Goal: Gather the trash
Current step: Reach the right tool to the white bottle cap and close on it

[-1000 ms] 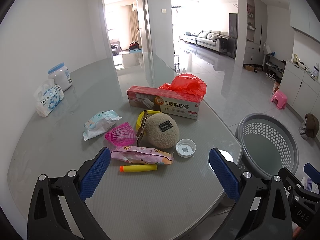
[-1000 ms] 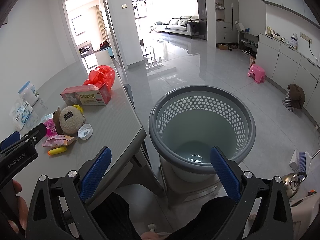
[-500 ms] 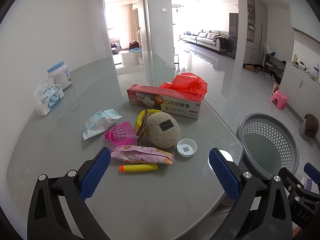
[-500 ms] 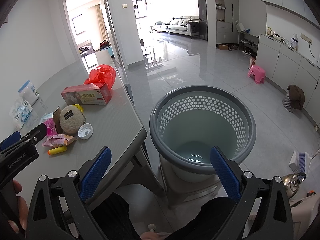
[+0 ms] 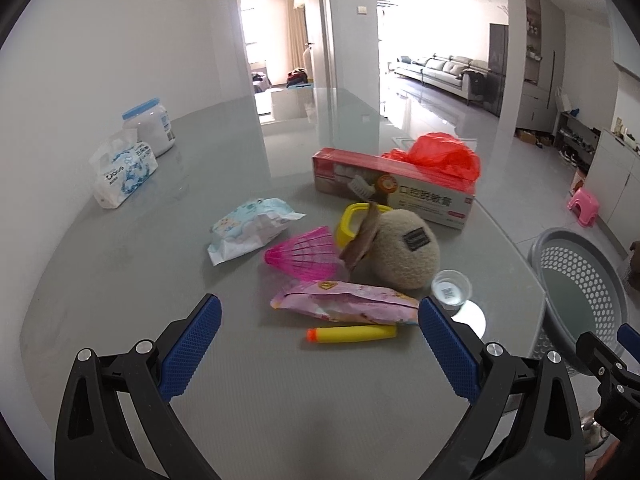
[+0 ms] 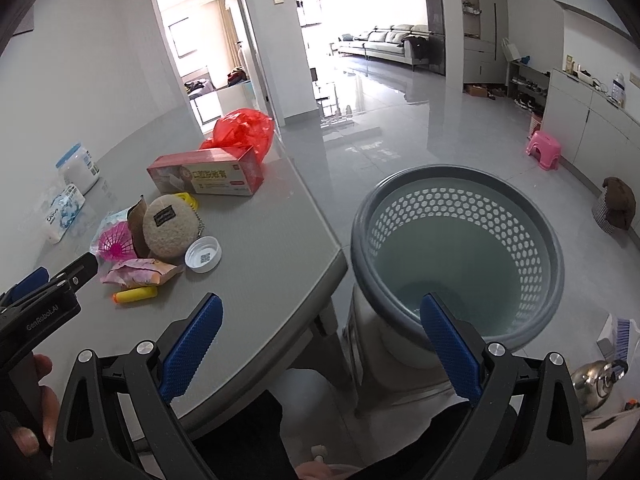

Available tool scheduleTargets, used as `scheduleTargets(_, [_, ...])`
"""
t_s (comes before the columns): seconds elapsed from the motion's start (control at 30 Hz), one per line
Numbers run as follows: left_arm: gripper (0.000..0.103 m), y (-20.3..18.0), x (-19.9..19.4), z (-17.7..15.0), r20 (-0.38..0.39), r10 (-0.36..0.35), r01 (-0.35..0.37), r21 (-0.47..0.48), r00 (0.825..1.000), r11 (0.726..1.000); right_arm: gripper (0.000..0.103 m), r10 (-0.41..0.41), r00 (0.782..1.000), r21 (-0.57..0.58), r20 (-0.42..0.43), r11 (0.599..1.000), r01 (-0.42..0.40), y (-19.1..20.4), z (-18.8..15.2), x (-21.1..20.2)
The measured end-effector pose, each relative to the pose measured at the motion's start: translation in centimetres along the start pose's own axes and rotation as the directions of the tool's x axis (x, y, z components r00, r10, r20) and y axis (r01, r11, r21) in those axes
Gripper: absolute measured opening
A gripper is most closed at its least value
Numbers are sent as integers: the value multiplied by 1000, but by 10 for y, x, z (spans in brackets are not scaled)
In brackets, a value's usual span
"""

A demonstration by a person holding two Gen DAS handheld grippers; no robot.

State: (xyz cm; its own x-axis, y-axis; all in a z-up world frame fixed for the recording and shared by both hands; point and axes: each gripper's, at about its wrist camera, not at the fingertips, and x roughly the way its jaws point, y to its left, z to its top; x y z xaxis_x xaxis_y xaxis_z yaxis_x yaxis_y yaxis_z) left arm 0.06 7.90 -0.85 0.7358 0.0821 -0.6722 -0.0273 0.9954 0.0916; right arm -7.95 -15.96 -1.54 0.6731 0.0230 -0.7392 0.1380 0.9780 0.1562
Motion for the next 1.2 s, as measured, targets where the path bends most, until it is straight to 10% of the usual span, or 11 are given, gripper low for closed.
scheduleTargets(0.4, [97, 77, 42, -8, -78, 78, -85, -90, 994, 992, 95, 46, 997, -155, -56, 986, -54, 61, 12, 61])
scheduleTargets(1.2, [97, 74, 60, -22, -136, -19, 6, -91, 990, 996, 92, -9, 997, -262, -74, 965, -11, 103, 32, 120])
